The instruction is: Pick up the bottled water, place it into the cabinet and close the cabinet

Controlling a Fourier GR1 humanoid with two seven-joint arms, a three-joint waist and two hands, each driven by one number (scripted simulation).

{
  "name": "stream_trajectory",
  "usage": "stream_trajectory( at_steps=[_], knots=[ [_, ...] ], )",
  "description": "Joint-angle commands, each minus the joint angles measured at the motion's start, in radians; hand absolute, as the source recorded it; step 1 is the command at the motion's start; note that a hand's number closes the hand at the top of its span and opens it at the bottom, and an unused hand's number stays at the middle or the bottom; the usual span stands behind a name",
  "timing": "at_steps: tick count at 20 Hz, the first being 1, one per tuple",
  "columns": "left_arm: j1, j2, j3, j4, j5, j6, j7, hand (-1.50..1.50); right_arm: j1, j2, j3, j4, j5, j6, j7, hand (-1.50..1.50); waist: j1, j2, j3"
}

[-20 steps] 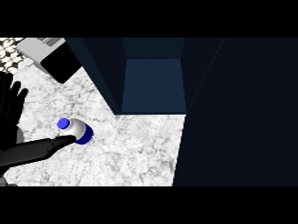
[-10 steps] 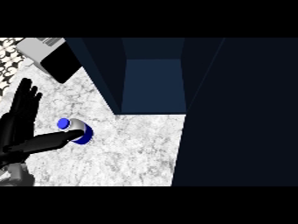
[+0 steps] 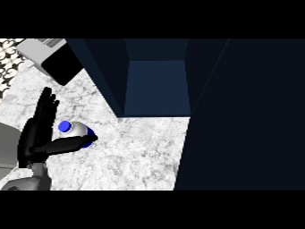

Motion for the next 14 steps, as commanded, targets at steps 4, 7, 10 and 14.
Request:
stream_trajectory(
  at_steps=[4, 7, 10, 14],
  knots=[
    [-0.043, -0.040, 0.011, 0.266, 0.008, -0.007, -0.200, -1.50, 0.035, -0.065, -0.037, -0.070, 0.036, 0.013, -0.043, -1.50, -0.004, 0.003, 0.000],
    [-0.061, -0.025, 0.027, 0.287, 0.006, 0.003, -0.204, -1.50, -0.006, -0.046, 0.002, -0.140, 0.104, -0.020, 0.092, -1.50, 0.001, 0.001, 0.000],
    [-0.092, -0.021, 0.042, 0.374, 0.015, 0.001, -0.256, -1.50, 0.022, -0.052, 0.032, -0.117, 0.103, -0.031, 0.041, -1.50, 0.000, 0.001, 0.000],
    [-0.039, -0.038, 0.042, 0.411, 0.011, 0.015, -0.336, -1.50, 0.037, -0.090, 0.000, -0.118, 0.073, -0.020, 0.013, -1.50, 0.003, 0.001, 0.000]
  ],
)
